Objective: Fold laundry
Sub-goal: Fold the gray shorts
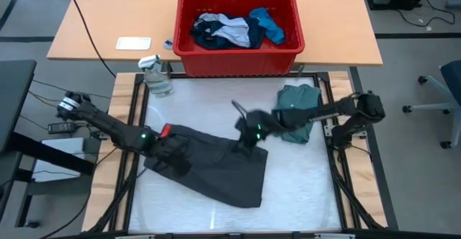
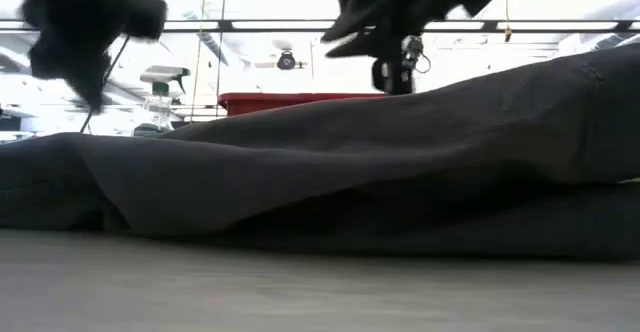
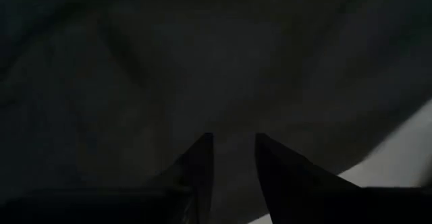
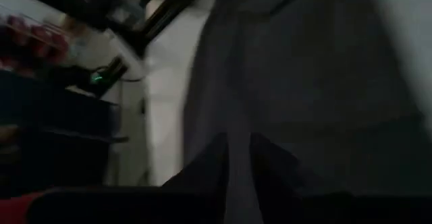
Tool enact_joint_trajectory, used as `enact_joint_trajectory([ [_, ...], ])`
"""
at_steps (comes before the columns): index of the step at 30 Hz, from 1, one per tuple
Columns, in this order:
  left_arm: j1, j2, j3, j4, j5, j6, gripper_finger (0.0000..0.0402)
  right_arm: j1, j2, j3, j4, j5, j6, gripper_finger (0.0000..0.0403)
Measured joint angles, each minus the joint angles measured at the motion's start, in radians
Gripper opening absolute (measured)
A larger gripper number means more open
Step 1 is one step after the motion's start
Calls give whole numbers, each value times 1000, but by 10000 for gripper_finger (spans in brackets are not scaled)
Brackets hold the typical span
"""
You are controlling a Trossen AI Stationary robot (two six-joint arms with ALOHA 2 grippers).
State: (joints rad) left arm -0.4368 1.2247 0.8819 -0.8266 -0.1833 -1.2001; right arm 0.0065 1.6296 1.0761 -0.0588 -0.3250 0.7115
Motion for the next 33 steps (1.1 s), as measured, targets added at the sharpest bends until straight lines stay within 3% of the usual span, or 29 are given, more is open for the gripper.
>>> enact_joint_trajectory([
  [4, -61, 9, 67, 79, -158, -203, 114, -137, 92, 4, -3, -77, -183, 66],
  [7, -93, 37, 59, 191, -220, -320, 114, -195, 166, 4, -14, -172, -304, 53],
  [12, -130, 164, 31, 273, -189, -497, 114, -194, 261, 5, -108, -269, -452, 24],
  [16, -139, 279, 27, 261, -62, -573, 114, -154, 285, -2, -321, -269, -535, 7],
  [19, -122, 346, 26, 244, -30, -532, 114, -102, 272, -25, -501, -356, -642, 13],
  [21, -88, 375, 26, 250, -31, -403, 114, -65, 268, -35, -610, -436, -731, 18],
  [24, -10, 392, 27, 250, -19, -182, 114, -35, 231, -33, -666, -565, -830, 19],
  [26, 61, 380, 32, 242, 42, -125, 114, -41, 195, -25, -667, -606, -841, 17],
  [29, 143, 329, 54, 244, 129, -139, 114, -75, 129, 4, -648, -593, -837, 15],
  [33, 136, 236, 96, 247, 69, -140, 114, -148, 45, 22, -514, -428, -750, 23],
])
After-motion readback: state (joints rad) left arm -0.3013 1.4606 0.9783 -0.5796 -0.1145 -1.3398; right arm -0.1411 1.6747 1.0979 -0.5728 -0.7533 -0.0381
